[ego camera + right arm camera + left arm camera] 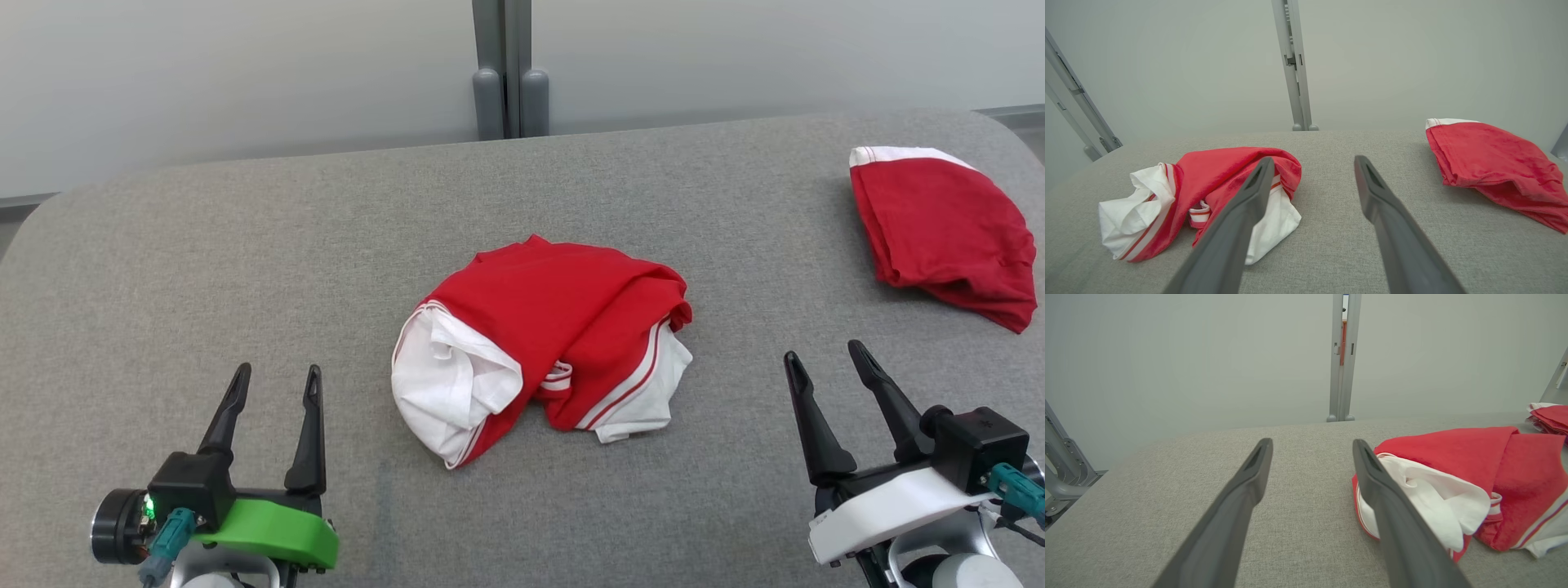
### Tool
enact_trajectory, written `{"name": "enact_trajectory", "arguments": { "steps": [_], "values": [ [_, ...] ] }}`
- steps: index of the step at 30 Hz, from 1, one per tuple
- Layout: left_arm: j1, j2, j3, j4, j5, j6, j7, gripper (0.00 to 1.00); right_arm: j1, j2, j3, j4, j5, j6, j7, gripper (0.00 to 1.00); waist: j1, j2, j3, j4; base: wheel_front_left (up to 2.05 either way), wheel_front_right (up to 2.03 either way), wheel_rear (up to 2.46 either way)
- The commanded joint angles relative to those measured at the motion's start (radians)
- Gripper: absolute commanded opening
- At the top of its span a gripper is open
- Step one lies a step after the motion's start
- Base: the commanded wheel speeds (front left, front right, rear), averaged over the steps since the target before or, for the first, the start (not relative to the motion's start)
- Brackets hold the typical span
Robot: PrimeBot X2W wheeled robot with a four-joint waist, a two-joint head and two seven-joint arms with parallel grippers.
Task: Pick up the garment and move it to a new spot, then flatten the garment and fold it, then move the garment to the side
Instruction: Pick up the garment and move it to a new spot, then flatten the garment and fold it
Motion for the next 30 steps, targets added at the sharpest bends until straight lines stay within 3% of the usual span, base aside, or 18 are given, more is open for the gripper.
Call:
{"name": "enact_trajectory", "arguments": {
  "steps": [1, 22, 30],
  "values": [
    [0.002, 0.005, 0.003, 0.006, -0.009, -0.003, -0.006, 1.0, 0.014, 0.0, 0.001, 0.0, -0.001, -0.002, 0.001, 1.0, 0.0, 0.0, -0.001, 0.001, 0.0, 0.0, 0.0],
    [-0.036, -0.004, -0.015, 0.003, 0.013, 0.0, -0.012, 1.0, 0.003, 0.001, 0.001, -0.005, 0.01, -0.002, 0.0, 1.0, 0.0, 0.0, 0.011, 0.009, 0.0, 0.0, 0.0],
    [-0.157, -0.045, -0.111, -0.022, 0.052, -0.045, 0.062, 1.0, -0.037, 0.003, 0.007, -0.029, 0.009, -0.002, 0.002, 1.0, 0.0, 0.0, 0.11, 0.01, 0.0, 0.0, 0.0]
  ]
}}
